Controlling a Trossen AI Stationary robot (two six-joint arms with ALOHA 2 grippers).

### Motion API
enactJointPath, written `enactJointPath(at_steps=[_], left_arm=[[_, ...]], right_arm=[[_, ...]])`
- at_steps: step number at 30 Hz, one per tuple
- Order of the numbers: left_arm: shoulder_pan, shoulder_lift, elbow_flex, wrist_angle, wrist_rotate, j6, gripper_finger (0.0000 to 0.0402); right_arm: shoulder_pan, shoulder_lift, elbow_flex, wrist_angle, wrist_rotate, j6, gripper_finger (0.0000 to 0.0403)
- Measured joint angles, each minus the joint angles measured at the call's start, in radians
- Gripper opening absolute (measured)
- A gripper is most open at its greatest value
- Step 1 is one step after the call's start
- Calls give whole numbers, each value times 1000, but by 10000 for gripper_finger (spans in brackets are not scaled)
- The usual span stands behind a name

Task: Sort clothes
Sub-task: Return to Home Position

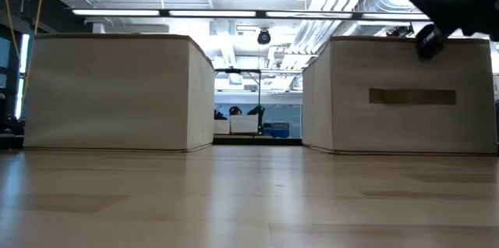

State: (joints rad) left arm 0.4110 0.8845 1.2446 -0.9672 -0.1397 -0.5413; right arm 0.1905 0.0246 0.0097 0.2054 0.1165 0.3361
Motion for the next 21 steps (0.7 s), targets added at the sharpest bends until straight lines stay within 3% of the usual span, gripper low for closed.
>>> enactJointPath(at_steps=[8,21], left_arm=[[0,0,0,0,-6,2,0],[0,0,0,0,-32,21,0]], right_arm=[[-59,1,0,-172,14,-6,0],[-73,26,1,-176,16,-56,0]])
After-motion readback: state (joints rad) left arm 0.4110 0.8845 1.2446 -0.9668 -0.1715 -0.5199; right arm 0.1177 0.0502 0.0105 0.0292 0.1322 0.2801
